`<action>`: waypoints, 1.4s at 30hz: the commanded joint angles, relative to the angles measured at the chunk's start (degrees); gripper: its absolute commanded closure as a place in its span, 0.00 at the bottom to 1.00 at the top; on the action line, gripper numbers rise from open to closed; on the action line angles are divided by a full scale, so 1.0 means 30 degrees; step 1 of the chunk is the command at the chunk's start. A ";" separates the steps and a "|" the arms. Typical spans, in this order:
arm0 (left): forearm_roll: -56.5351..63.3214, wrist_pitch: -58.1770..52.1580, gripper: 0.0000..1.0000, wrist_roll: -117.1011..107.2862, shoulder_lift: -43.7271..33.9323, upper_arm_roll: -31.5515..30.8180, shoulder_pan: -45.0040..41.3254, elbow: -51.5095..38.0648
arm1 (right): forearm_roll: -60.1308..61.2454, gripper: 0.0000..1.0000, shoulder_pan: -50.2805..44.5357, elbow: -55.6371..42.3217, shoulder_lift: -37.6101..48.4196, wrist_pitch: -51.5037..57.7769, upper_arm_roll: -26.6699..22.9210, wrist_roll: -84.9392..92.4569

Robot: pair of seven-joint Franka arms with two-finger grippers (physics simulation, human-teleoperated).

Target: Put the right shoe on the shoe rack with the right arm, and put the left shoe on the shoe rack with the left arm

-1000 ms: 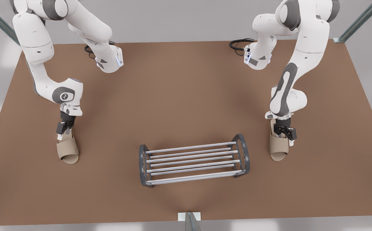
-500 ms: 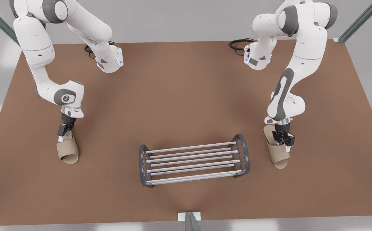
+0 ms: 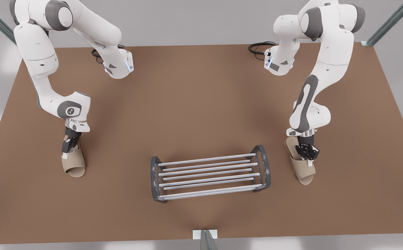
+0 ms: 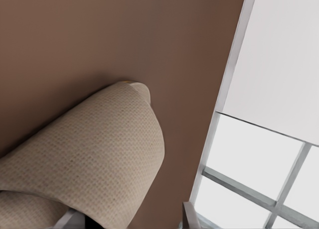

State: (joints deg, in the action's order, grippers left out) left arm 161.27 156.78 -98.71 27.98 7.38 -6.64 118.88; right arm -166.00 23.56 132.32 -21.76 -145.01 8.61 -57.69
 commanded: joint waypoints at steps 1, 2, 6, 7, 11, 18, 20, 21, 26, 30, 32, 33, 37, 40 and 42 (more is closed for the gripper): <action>-0.0027 0.0680 0.66 -0.1024 -0.0069 0.0001 -0.0013 -0.0106 | -1.3689 0.22 -0.0002 -0.0044 -0.0071 0.0056 0.0002 0.0422; -0.0027 0.0768 0.71 -0.1024 -0.0186 0.0001 -0.0013 -0.0136 | -1.3689 0.22 -0.0002 -0.0161 -0.0159 0.0056 0.0002 0.0392; -0.0056 0.2379 0.78 -0.0790 -0.1707 0.0089 -0.0013 -0.0546 | -1.3689 0.22 -0.0060 -0.0455 -0.0393 0.0026 -0.0027 0.0392; -0.0056 0.2554 0.79 -0.0760 -0.2234 0.0118 -0.0042 -0.0575 | -1.3689 0.22 -0.0119 -0.0484 -0.0394 0.0026 -0.0027 0.0392; -0.0085 0.2994 0.79 -0.0205 -0.4608 0.0294 -0.0071 -0.0868 | -1.3718 0.30 -0.0266 -0.0572 -0.0511 0.0026 -0.0027 0.0392; -0.0202 0.3844 0.79 0.2873 -0.9472 0.0118 -0.3586 -0.0985 | -1.3835 0.45 -0.0295 -0.0748 -0.0745 0.0026 -0.0145 0.0392; -0.0993 0.4518 0.79 0.2873 -0.9708 0.0059 -0.4523 -0.1746 | -1.3865 0.45 -0.0412 -0.0894 -0.0921 0.0026 -0.0145 0.0392; -0.1285 0.4518 0.79 0.2902 -0.9561 -0.0029 -0.5021 -0.2156 | -1.3865 0.46 -0.0412 -0.0894 -0.0921 0.0026 -0.0145 0.0392; -0.6032 0.3698 0.79 0.2902 -0.7511 -0.0029 -0.8420 -0.2772 | -1.3953 0.47 -0.0529 -0.1187 -0.1156 0.0056 -0.0174 0.0392; -0.9839 0.0448 0.79 0.2960 -0.6046 -0.0029 -1.1086 -0.2714 | -1.3982 0.61 -0.0529 -0.1187 -0.1185 0.0056 -0.0174 0.0363; -1.0427 -0.1576 0.79 0.3488 -0.3938 0.0000 -1.1468 -0.4030 | -1.3982 0.74 -0.0559 -0.1158 -0.1009 -0.0003 -0.0174 0.0363; -1.0427 -0.1838 0.79 0.3517 -0.2678 0.0235 -1.1439 -0.5378 | -1.3982 0.76 -0.0588 -0.1129 -0.0717 -0.0061 -0.0174 0.0392; -1.0661 -0.1957 0.79 0.3517 -0.0098 0.0938 -1.1380 -0.7782 | -1.4334 0.79 -0.0852 -0.1099 0.1276 -0.0646 -0.0145 0.0421; -1.1189 -0.1957 0.79 0.3546 0.0429 0.1231 -1.1321 -0.7899 | -1.4334 0.79 -0.0969 -0.1158 0.2447 -0.1730 -0.0145 0.0421; -1.1072 -0.1810 0.79 0.3546 0.0400 0.2021 -1.1321 -0.7724 | -1.4129 0.79 -0.0969 -0.1158 0.3706 -0.2083 -0.0086 0.0013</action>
State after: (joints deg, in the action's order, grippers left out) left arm 128.68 152.87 -90.97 29.15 12.69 -40.60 95.71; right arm -166.00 20.66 128.78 -11.66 -149.07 8.34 -56.13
